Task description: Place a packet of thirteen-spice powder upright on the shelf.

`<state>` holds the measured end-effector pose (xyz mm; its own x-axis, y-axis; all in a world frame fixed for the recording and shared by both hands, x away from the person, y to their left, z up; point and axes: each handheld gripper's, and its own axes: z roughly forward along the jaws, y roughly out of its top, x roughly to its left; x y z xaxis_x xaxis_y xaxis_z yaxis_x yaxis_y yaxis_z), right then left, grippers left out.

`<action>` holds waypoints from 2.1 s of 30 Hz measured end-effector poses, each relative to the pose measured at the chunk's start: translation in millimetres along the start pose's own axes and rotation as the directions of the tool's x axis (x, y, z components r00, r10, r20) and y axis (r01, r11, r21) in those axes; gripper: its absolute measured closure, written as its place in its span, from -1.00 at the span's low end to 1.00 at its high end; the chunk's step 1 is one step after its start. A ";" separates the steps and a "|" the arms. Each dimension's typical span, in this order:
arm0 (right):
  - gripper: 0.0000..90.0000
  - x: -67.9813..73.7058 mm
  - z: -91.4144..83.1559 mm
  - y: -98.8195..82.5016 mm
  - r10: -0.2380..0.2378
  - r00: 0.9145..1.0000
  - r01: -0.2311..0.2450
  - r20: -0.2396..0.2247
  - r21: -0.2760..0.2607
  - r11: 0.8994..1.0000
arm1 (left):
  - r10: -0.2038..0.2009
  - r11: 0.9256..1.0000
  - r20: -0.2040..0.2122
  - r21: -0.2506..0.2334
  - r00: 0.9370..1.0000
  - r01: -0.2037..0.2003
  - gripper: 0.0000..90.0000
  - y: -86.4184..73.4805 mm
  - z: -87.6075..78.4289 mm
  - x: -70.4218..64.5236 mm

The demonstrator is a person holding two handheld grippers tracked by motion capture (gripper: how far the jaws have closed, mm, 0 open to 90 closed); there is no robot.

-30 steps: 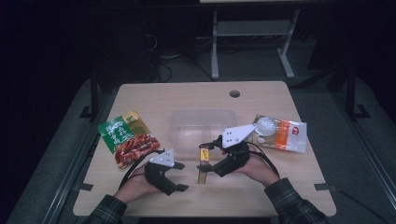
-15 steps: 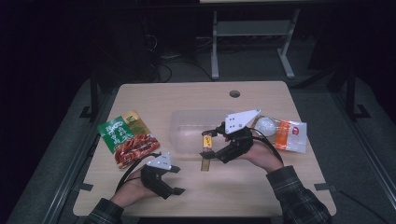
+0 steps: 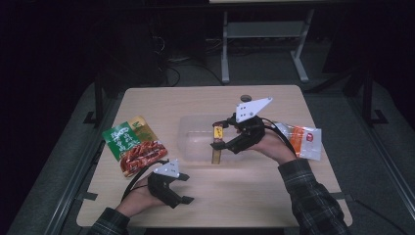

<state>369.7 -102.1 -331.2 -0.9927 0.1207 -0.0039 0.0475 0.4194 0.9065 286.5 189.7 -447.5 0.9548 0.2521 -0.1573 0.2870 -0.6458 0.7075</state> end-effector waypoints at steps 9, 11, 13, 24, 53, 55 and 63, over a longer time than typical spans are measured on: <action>-0.32 -21.2 4.3 6.1 0.001 1.000 -0.001 -0.006 0.007 1.000 | -0.005 1.000 0.008 0.007 1.000 0.004 -0.60 0.0 1.0 0.4; -0.32 -24.9 5.3 6.4 0.001 1.000 -0.001 -0.005 0.019 1.000 | -0.004 1.000 0.006 0.009 1.000 0.004 -0.60 0.1 1.3 0.4; -0.32 -28.7 6.0 6.7 -0.003 1.000 0.003 0.001 0.029 1.000 | -0.004 1.000 0.008 0.010 1.000 0.004 -0.60 -0.2 1.5 0.0; -0.32 -47.6 8.8 -5.5 0.020 0.999 -0.020 0.028 0.021 1.000 | -0.004 1.000 0.007 0.003 1.000 0.004 -0.60 -2.0 0.8 0.2; -0.33 -64.8 27.5 -24.4 0.042 0.999 -0.044 0.017 0.077 0.996 | -0.006 1.000 0.012 0.010 1.000 0.006 -0.60 -2.3 2.3 -0.1; -0.33 -65.8 30.5 -26.3 0.038 0.999 -0.040 0.017 0.085 0.996 | -0.006 1.000 0.013 0.017 1.000 0.006 -0.60 -2.0 2.0 -0.2; -0.33 -68.7 35.9 -31.1 0.048 0.999 -0.050 0.018 0.100 0.994 | -0.005 1.000 0.020 0.019 1.000 0.005 -0.60 -2.4 3.1 -0.5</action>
<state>440.4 -91.1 -374.3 -0.9871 0.1567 0.0321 0.1075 0.5008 0.8589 285.6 188.9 -451.2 0.9546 0.2410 -0.1749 0.2932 -0.6583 0.6933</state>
